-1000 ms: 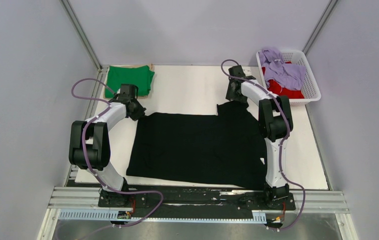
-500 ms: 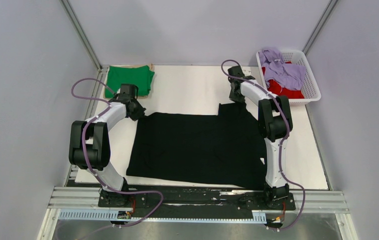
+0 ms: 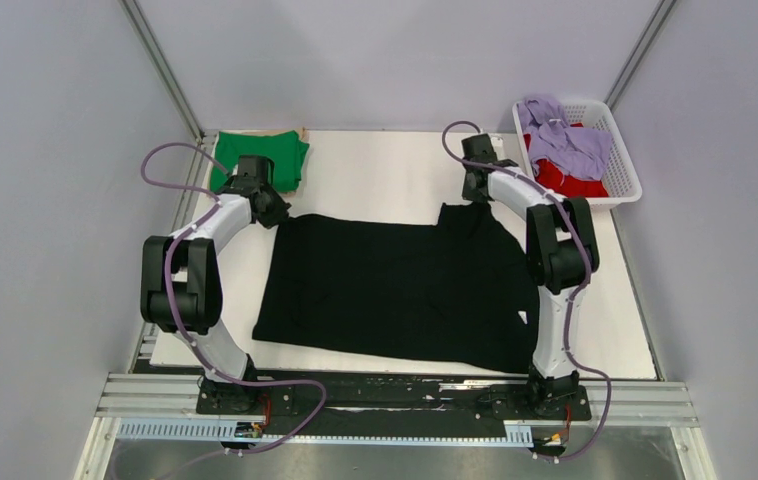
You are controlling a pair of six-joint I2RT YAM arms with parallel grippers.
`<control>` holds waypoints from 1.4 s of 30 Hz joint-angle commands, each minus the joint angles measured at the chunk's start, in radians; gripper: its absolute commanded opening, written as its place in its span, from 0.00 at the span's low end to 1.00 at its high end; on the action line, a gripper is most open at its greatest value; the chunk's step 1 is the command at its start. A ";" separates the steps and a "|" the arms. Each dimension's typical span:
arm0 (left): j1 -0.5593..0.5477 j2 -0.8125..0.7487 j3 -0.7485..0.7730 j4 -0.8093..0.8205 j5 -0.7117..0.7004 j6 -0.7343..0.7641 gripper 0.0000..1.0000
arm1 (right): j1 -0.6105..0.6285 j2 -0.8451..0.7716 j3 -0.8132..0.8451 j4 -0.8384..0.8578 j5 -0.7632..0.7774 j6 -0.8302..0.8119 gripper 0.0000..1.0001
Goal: Fold and stack the t-shirts
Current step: Fold the other side of the tshirt into a rectangle
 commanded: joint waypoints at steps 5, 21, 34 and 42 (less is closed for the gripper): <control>0.009 -0.141 -0.104 0.053 0.079 0.064 0.00 | 0.035 -0.365 -0.313 0.123 -0.073 0.014 0.00; 0.009 -0.487 -0.370 0.018 0.045 0.023 0.00 | 0.240 -0.817 -0.633 -0.065 0.013 0.099 0.00; 0.009 -0.716 -0.525 -0.068 -0.067 -0.094 0.00 | 0.371 -1.034 -0.722 -0.358 0.004 0.227 0.00; 0.008 -0.787 -0.574 -0.139 -0.175 -0.117 0.00 | 0.393 -1.123 -0.830 -0.398 -0.132 0.331 0.03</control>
